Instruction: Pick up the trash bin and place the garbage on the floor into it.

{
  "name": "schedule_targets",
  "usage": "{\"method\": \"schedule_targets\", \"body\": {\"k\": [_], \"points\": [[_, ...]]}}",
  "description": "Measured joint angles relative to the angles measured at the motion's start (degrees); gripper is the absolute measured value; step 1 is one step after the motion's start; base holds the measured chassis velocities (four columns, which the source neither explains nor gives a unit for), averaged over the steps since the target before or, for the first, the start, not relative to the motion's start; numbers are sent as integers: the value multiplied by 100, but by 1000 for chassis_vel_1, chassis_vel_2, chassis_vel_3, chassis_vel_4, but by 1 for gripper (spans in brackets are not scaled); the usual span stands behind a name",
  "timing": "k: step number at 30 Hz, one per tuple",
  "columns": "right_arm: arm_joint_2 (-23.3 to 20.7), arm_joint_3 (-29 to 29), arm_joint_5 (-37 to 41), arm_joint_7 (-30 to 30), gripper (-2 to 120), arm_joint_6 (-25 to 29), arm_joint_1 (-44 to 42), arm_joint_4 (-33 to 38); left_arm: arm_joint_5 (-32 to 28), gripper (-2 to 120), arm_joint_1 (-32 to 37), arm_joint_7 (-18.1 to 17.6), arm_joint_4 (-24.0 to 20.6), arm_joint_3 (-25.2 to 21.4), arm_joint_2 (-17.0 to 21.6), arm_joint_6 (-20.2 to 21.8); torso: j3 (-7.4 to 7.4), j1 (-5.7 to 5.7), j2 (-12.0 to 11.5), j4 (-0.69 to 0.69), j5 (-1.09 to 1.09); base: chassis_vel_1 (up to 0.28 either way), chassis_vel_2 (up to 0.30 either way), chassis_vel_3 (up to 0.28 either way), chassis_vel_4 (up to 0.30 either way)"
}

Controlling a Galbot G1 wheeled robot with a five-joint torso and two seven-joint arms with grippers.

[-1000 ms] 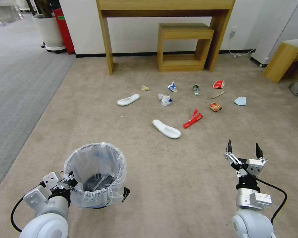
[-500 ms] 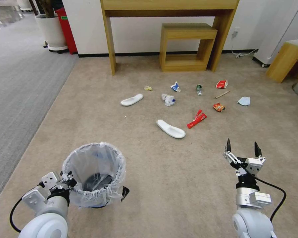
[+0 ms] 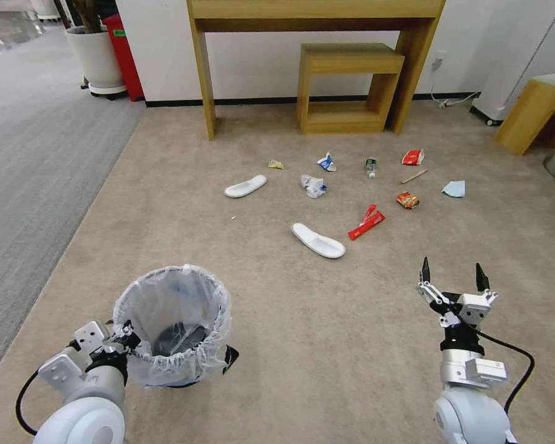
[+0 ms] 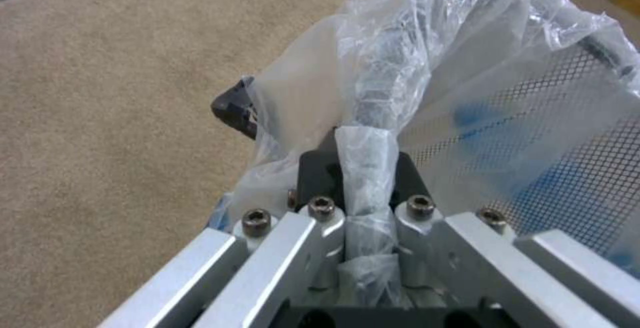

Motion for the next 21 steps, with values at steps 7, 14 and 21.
{"method": "schedule_targets", "body": {"k": [7, 14, 21], "points": [[-27, 25, -40, -44, 100, -74, -50, 47, 11, 3, 28, 17, -41, -24, -21, -1, 0, 0, 0, 0, 0, 0, 0, 0, 0], [-48, 51, -36, -119, 100, -75, -70, 86, 66, 3, 60, 57, -62, -14, -54, -11, 0, 0, 0, 0, 0, 0, 0, 0, 0], [-34, 69, -36, -151, 100, -74, -120, 113, 102, 3, 80, 75, -83, -11, -60, -18, -1, 0, 0, -1, 0, -99, 89, 83, -86]]}}
